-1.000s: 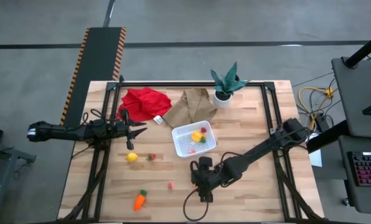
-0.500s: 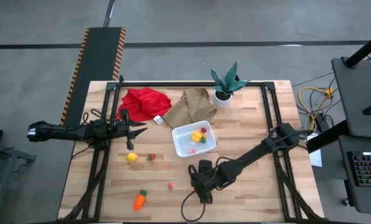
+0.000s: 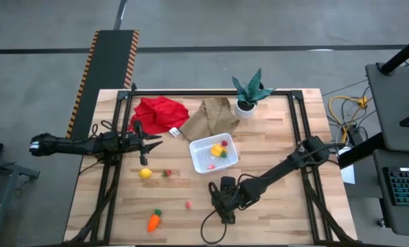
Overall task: Pick and placing Produce into tupperware
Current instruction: Put the right peach into the white bin
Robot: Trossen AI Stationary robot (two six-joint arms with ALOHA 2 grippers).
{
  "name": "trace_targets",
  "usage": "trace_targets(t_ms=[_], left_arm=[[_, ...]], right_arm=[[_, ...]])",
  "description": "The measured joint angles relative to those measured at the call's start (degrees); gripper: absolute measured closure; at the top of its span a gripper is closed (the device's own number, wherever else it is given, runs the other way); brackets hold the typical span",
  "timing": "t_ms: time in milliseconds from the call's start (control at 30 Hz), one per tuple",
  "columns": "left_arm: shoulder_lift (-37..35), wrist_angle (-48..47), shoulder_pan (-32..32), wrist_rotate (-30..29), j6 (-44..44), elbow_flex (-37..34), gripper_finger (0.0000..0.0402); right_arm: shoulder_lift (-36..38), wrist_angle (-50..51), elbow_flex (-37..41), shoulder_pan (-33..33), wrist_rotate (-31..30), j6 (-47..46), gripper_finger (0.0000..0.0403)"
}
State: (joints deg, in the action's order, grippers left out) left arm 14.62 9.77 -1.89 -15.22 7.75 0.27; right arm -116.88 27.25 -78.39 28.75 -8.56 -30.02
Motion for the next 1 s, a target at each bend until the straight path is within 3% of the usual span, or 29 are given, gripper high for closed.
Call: trace_targets(t_ms=[1000], left_arm=[[1.16,-0.05,-0.01,0.0,0.0,0.0,0.0322]], right_arm=[[0.11,0.27,2.32,0.11,-0.49,0.0,0.0077]])
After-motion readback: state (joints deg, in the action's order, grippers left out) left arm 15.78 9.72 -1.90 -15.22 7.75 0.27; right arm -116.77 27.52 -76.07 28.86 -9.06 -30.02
